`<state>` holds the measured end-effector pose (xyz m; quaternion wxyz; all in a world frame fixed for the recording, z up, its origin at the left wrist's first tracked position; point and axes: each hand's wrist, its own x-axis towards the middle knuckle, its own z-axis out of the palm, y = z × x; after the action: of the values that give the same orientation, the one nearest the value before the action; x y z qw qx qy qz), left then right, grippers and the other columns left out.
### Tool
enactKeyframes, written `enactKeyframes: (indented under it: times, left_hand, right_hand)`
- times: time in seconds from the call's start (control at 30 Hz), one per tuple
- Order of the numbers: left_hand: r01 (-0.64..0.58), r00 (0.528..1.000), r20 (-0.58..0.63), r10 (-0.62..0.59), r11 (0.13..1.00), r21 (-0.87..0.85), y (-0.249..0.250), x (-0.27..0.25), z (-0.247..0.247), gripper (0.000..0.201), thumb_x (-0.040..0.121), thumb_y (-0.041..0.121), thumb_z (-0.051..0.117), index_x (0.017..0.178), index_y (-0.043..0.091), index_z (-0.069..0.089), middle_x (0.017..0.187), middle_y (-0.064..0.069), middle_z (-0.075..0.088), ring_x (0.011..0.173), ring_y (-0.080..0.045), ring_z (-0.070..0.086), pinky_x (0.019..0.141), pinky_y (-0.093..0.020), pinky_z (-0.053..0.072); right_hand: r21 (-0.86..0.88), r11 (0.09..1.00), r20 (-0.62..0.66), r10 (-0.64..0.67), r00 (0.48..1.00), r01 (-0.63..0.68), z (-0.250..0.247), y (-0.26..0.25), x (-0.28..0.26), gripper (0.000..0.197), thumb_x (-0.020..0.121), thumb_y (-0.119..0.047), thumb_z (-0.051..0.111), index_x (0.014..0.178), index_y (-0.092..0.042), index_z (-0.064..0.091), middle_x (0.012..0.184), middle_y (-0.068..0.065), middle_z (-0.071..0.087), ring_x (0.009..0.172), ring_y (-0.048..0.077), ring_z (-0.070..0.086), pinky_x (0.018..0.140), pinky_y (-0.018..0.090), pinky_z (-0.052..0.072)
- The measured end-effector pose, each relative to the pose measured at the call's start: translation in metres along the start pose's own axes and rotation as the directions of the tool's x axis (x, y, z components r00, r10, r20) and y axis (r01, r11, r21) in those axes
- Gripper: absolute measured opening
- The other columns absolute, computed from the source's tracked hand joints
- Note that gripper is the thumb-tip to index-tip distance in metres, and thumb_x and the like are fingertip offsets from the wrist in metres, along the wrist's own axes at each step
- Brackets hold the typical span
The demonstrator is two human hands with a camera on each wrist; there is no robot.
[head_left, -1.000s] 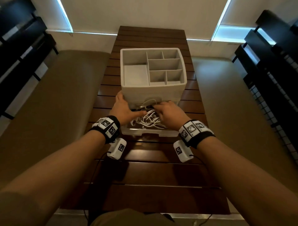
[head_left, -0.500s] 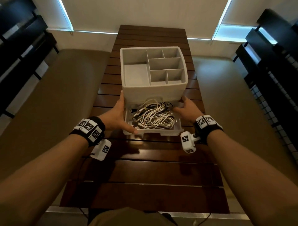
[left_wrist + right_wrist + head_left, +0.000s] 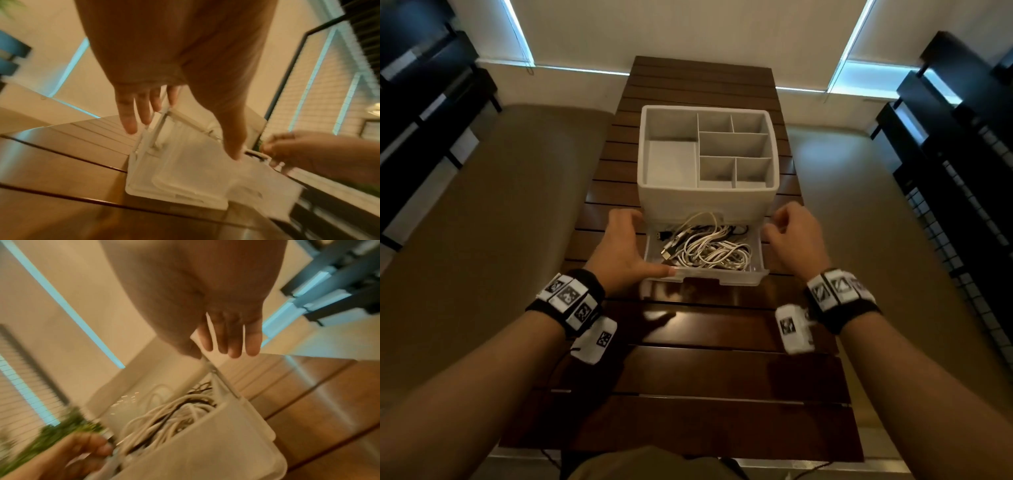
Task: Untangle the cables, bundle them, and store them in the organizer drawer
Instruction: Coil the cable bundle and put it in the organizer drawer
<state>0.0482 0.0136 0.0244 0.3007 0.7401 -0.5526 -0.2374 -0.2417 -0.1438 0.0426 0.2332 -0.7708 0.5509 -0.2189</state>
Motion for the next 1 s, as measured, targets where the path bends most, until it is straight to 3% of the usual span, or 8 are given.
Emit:
enactKeyframes:
  times: [0.07, 0.13, 0.23, 0.4, 0.7, 0.8, 0.93, 1.0]
  left_hand:
    - [-0.112, 0.989, -0.084, 0.123, 0.986, 0.120, 0.010, -0.013, 0.002, 0.092, 0.059, 0.049, 0.099, 0.127, 0.022, 0.044, 0.127, 0.003, 0.040, 0.112, -0.016, 0.051, 0.097, -0.038, 0.055]
    - [-0.250, 0.964, -0.039, 0.264, 0.945, 0.210, 0.023, -0.017, 0.007, 0.089, 0.062, 0.049, 0.097, 0.131, 0.019, 0.049, 0.130, -0.001, 0.045, 0.114, -0.019, 0.052, 0.098, -0.043, 0.054]
    - [-0.375, 0.927, 0.149, 0.344, 0.859, 0.348, 0.039, -0.004, 0.020, 0.107, 0.063, 0.054, 0.095, 0.150, 0.015, 0.046, 0.150, -0.008, 0.045, 0.133, -0.028, 0.050, 0.111, -0.048, 0.046]
    - [-0.397, 0.908, 0.300, 0.291, 0.827, 0.398, 0.045, 0.013, 0.033, 0.093, 0.075, 0.037, 0.092, 0.152, 0.010, 0.047, 0.149, -0.010, 0.051, 0.129, -0.030, 0.057, 0.107, -0.046, 0.050]
    - [-0.414, 0.869, 0.464, 0.170, 0.764, 0.495, 0.044, 0.043, 0.024, 0.064, 0.085, 0.061, 0.075, 0.133, 0.022, 0.057, 0.129, -0.004, 0.068, 0.110, -0.026, 0.066, 0.089, -0.042, 0.055]
    - [-0.412, 0.877, 0.440, 0.192, 0.772, 0.484, 0.036, 0.039, 0.027, 0.065, 0.093, 0.064, 0.063, 0.141, 0.022, 0.053, 0.141, -0.005, 0.063, 0.124, -0.028, 0.060, 0.100, -0.041, 0.048]
    - [-0.377, 0.907, 0.310, 0.286, 0.878, 0.294, 0.026, 0.029, 0.028, 0.065, 0.087, 0.061, 0.073, 0.139, 0.025, 0.059, 0.137, 0.000, 0.067, 0.124, -0.024, 0.062, 0.102, -0.045, 0.051]
    - [-0.366, 0.922, 0.207, 0.326, 0.910, 0.195, 0.026, 0.021, 0.029, 0.069, 0.082, 0.044, 0.085, 0.143, 0.025, 0.059, 0.137, 0.000, 0.067, 0.123, -0.021, 0.062, 0.104, -0.045, 0.051]
  right_hand:
    - [-0.012, 0.976, -0.024, -0.217, 0.976, 0.216, -0.009, -0.015, -0.023, 0.014, 0.094, -0.032, 0.070, 0.099, -0.024, 0.060, 0.100, -0.008, 0.059, 0.087, 0.007, 0.057, 0.080, 0.035, 0.055]
    - [-0.003, 0.904, 0.237, -0.415, 0.878, 0.428, -0.009, -0.032, -0.036, 0.037, 0.091, -0.044, 0.074, 0.121, -0.025, 0.063, 0.120, -0.005, 0.059, 0.108, 0.009, 0.056, 0.094, 0.030, 0.048]
    - [-0.079, 0.842, 0.525, -0.421, 0.740, 0.534, 0.009, -0.048, -0.031, 0.092, 0.082, -0.060, 0.078, 0.158, -0.024, 0.039, 0.156, 0.001, 0.043, 0.142, 0.020, 0.039, 0.119, 0.038, 0.035]
    - [-0.205, 0.791, 0.602, -0.362, 0.711, 0.577, 0.024, -0.050, -0.016, 0.104, 0.081, -0.057, 0.080, 0.163, -0.020, 0.029, 0.161, 0.003, 0.037, 0.144, 0.027, 0.040, 0.119, 0.041, 0.037]
    - [-0.301, 0.806, 0.650, -0.217, 0.728, 0.509, 0.034, -0.046, -0.001, 0.092, 0.083, -0.052, 0.079, 0.157, -0.020, 0.037, 0.153, 0.008, 0.050, 0.137, 0.031, 0.045, 0.113, 0.043, 0.041]
    - [-0.206, 0.869, 0.675, -0.206, 0.709, 0.449, 0.029, -0.050, 0.006, 0.077, 0.084, -0.051, 0.079, 0.149, -0.022, 0.050, 0.143, 0.004, 0.061, 0.129, 0.027, 0.055, 0.109, 0.041, 0.046]
    - [0.028, 0.939, 0.466, -0.314, 0.827, 0.341, 0.016, -0.042, 0.000, 0.047, 0.094, -0.039, 0.074, 0.138, -0.024, 0.067, 0.133, -0.002, 0.071, 0.121, 0.015, 0.064, 0.102, 0.026, 0.046]
    - [0.018, 0.912, 0.321, -0.394, 0.861, 0.410, 0.024, -0.034, -0.010, 0.041, 0.091, -0.034, 0.078, 0.131, -0.023, 0.073, 0.125, 0.000, 0.074, 0.115, 0.018, 0.065, 0.098, 0.031, 0.050]
